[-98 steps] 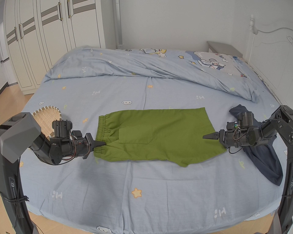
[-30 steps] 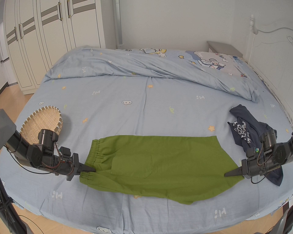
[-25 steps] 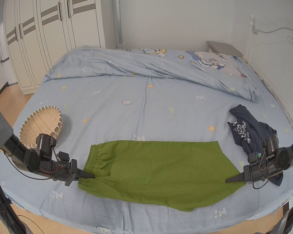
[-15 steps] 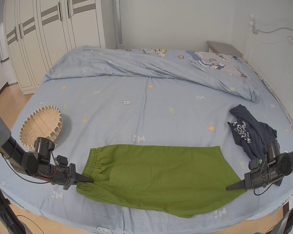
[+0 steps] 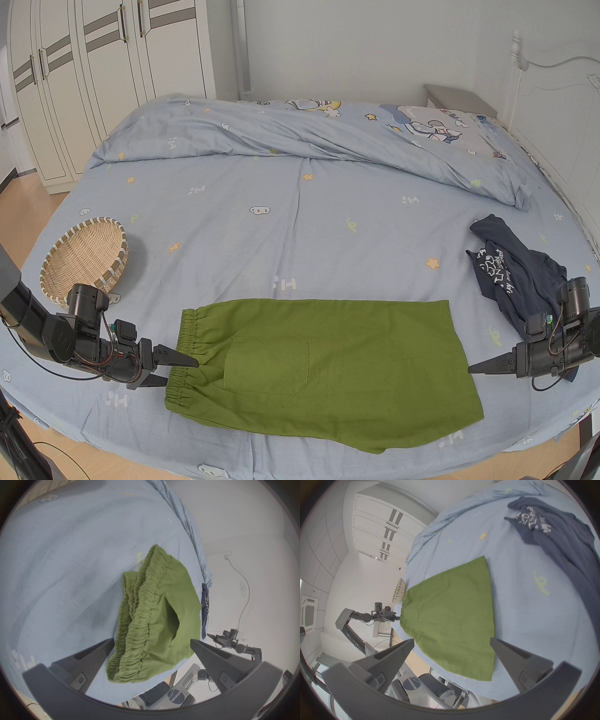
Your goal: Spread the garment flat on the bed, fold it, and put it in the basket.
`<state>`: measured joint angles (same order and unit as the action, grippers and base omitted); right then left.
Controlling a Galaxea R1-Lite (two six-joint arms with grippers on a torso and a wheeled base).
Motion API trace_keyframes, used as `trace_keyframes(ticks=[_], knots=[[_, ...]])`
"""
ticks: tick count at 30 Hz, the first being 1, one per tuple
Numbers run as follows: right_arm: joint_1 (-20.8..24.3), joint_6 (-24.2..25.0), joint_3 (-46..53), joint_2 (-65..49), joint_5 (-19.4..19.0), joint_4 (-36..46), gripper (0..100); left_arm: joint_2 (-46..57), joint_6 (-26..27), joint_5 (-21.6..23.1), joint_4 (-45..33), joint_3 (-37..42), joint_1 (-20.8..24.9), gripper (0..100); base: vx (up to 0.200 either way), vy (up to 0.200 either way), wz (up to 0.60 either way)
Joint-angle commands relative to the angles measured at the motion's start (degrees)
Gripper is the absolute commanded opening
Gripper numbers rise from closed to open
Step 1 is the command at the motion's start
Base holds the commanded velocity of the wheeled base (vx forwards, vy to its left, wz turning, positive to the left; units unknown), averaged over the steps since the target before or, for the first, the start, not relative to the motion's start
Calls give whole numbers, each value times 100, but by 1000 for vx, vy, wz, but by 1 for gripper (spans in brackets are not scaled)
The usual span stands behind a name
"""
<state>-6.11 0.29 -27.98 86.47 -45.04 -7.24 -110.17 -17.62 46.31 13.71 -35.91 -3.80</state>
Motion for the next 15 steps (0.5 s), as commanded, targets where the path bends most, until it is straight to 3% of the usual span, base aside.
trace_keyframes(ticks=[1, 7, 11, 13, 15], knots=[[-400, 111, 12, -789, -31, 162, 100, -84, -23, -8, 184, -100, -94, 100, 0, 0, 0], [-804, 190, 310, -1405, -40, 302, 100, -277, 21, -8, 360, -153, -112, 100, 0, 0, 0], [-1455, 560, 873, -2213, -145, 329, 100, -444, -14, -17, 729, -153, -68, 100, 0, 0, 0], [-1455, 560, 873, -2213, -145, 329, 100, -444, -14, -17, 729, -153, -68, 100, 0, 0, 0], [-2017, 797, 1119, -2705, -514, 337, 100, -585, 4, -17, 782, -144, -33, 100, 0, 0, 0]])
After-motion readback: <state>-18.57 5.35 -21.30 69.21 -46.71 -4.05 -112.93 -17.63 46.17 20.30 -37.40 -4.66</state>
